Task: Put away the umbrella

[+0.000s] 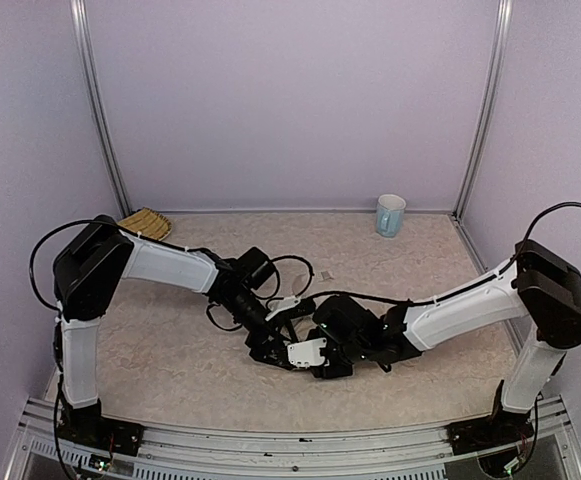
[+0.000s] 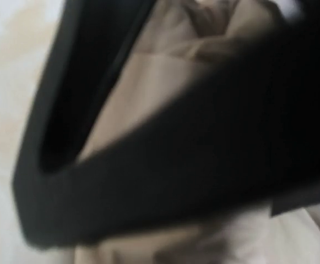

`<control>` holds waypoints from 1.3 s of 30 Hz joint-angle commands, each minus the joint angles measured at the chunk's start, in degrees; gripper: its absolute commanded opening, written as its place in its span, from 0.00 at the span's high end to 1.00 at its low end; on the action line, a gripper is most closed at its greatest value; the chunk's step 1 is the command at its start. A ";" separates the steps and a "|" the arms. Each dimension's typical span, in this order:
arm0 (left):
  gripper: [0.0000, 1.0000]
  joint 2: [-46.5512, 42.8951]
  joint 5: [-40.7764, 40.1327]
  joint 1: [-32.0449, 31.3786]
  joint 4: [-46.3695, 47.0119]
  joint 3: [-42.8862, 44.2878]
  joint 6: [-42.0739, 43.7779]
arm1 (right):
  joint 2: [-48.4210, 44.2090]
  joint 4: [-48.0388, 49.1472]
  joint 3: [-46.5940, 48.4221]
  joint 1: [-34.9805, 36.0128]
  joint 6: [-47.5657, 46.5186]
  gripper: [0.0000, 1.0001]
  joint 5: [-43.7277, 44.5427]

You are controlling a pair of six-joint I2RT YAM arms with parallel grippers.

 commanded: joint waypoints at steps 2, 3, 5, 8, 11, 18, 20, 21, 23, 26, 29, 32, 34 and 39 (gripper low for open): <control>0.01 -4.59 -3.08 3.59 7.58 -9.69 -5.47 | 3.55 -9.04 0.08 -2.01 3.21 0.83 -2.70; 0.01 -6.88 -3.91 4.02 11.49 -11.38 -7.28 | 3.62 -9.67 0.06 -2.18 3.63 0.84 -3.44; 0.01 -12.25 -6.18 4.24 19.11 -15.72 -9.59 | 3.66 -11.57 0.46 -2.36 4.70 0.85 -4.81; 0.01 -21.73 -9.36 4.24 30.01 -23.74 -10.88 | 3.59 -15.21 1.77 -2.83 5.97 0.86 -8.74; 0.01 -31.64 -14.14 4.25 41.79 -34.16 -10.84 | 4.15 -19.89 3.90 -3.79 7.19 0.89 -13.46; 0.01 -52.49 -21.61 0.19 56.02 -50.97 -4.82 | 8.68 -30.99 9.38 -9.18 8.48 0.93 -28.44; 0.01 -55.26 -27.19 -4.92 53.28 -52.13 0.68 | 12.19 -35.36 12.93 -11.05 8.81 0.92 -33.29; 0.02 -55.65 -30.53 -7.22 51.48 -52.12 2.36 | 13.17 -37.44 14.00 -11.78 8.91 0.92 -35.25; 0.02 -54.98 -35.98 -10.73 48.10 -51.20 5.01 | 17.09 -41.37 17.33 -13.01 8.63 0.92 -39.55; 0.03 -51.33 -42.67 -14.19 43.82 -48.32 8.00 | 21.45 -47.68 20.53 -14.16 7.27 0.91 -45.37; 0.02 -45.14 -45.71 -16.05 40.72 -44.39 10.52 | 23.91 -50.38 22.19 -14.63 6.54 0.90 -48.27; 0.01 -37.18 -47.20 -17.22 37.24 -39.43 12.47 | 25.67 -51.47 23.79 -15.28 6.71 0.90 -48.75; 0.01 -32.87 -48.05 -17.16 36.02 -36.66 12.60 | 26.69 -52.13 24.66 -15.68 6.64 0.90 -48.62; 0.21 -25.04 -45.78 -15.91 31.10 -30.75 13.97 | 28.14 -51.92 26.91 -16.32 7.06 0.91 -47.35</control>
